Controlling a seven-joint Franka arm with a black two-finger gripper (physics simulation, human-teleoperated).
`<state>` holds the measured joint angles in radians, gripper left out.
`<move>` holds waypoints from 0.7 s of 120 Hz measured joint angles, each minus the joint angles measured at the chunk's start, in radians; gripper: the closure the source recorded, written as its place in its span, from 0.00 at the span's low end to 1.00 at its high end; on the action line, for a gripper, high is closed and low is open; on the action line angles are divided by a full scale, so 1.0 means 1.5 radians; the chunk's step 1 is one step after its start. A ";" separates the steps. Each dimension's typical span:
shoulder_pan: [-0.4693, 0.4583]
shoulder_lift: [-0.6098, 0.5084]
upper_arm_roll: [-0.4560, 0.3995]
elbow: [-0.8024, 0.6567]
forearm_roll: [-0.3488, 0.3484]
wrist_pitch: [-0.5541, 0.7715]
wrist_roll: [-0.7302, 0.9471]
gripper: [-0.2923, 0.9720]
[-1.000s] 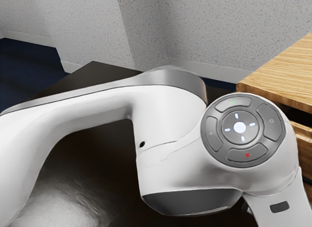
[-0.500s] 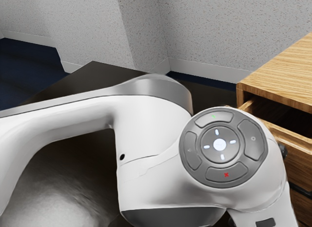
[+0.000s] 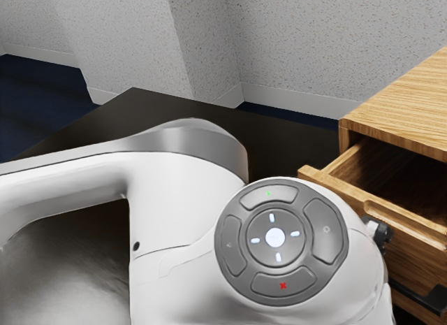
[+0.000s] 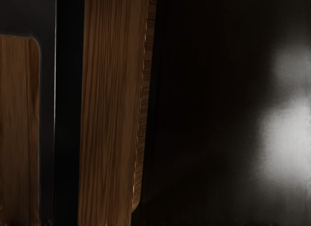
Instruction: Pull the drawer handle with one arm to open the drawer
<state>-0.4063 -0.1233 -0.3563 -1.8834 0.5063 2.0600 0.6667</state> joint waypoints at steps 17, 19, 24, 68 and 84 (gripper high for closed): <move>-0.002 -0.021 0.000 -0.019 -0.006 0.000 -0.002 0.31; -0.003 -0.024 0.000 -0.021 -0.006 0.000 -0.002 0.32; -0.003 -0.032 -0.001 -0.027 -0.007 0.000 -0.003 0.35; 0.015 -0.103 -0.026 -0.077 -0.032 -0.015 -0.012 0.49; 0.056 -0.163 -0.033 -0.043 -0.089 -0.072 -0.018 0.32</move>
<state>-0.3218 -0.3675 -0.4052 -1.9476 0.3735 1.9526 0.6397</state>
